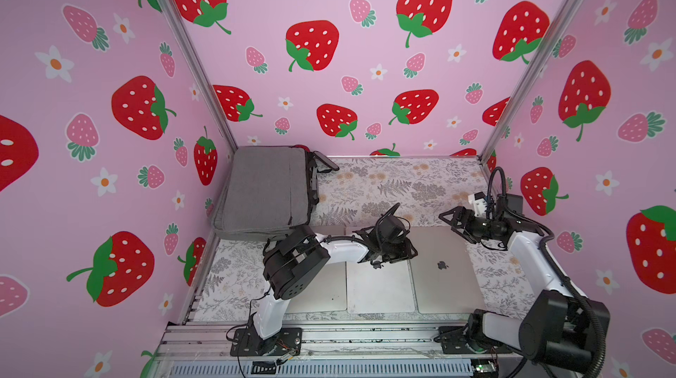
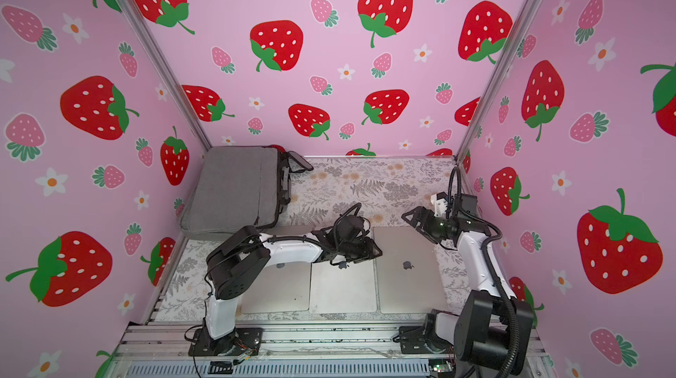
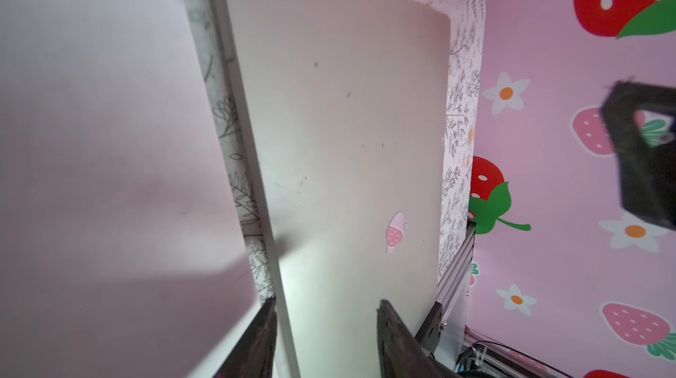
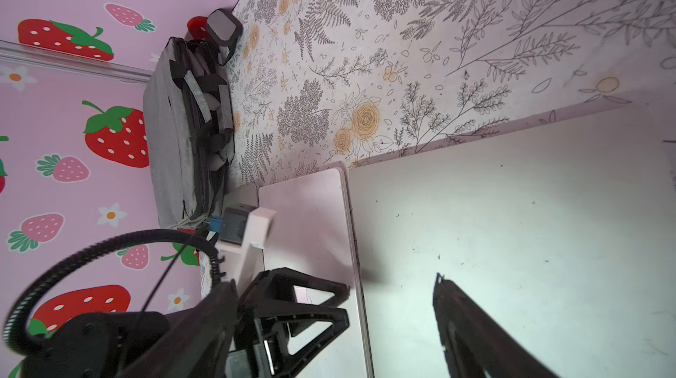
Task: Open the zippered laptop bag and take out the laptop
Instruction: Place the laptop at the center of the board, then reset both arms
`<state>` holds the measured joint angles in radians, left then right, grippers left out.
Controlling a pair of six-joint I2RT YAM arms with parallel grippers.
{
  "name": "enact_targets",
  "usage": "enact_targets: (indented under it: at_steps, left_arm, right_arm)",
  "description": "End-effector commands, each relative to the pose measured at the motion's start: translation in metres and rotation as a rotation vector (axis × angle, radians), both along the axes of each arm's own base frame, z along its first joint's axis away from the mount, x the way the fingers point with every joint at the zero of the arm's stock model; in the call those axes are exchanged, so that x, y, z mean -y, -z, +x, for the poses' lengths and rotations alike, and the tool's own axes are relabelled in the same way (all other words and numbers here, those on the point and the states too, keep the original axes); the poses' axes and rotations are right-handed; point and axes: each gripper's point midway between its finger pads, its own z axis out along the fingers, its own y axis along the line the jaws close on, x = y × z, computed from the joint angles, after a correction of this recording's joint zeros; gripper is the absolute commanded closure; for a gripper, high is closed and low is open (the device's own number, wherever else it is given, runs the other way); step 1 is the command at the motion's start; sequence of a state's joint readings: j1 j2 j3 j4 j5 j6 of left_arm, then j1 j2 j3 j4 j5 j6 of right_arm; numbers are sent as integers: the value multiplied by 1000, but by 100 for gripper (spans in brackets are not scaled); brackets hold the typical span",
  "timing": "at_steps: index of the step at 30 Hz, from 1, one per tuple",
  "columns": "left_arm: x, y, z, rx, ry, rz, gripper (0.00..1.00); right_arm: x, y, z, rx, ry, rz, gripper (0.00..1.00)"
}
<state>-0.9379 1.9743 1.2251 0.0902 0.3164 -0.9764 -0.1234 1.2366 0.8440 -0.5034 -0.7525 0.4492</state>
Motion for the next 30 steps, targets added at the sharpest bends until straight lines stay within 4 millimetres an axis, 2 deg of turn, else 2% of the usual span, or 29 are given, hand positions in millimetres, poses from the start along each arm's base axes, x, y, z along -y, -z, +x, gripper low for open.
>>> enact_targets:
  at_steps: [1,3,7,13,19,25,30]
  left_arm:
    - [-33,-36,23,178,29,118,50]
    - [-57,-49,34,243,31,185,47]
    - [-128,-64,59,352,-20,363,36]
    - [-238,-82,88,435,-209,478,18]
    - [-333,-97,109,519,-409,672,2]
    - [-407,-95,100,540,-602,762,1]
    - [-458,-87,105,553,-735,724,1]
  right_arm:
    - [-11,-5,-4,37,-40,25,12]
    - [-17,-6,-6,48,-67,23,11]
    - [-25,-9,-7,122,-118,-39,6]
    - [-7,-12,13,277,-52,-249,0]
    - [14,-9,40,405,46,-416,1]
    - [38,3,61,478,126,-565,1]
    - [58,16,77,531,170,-701,1]
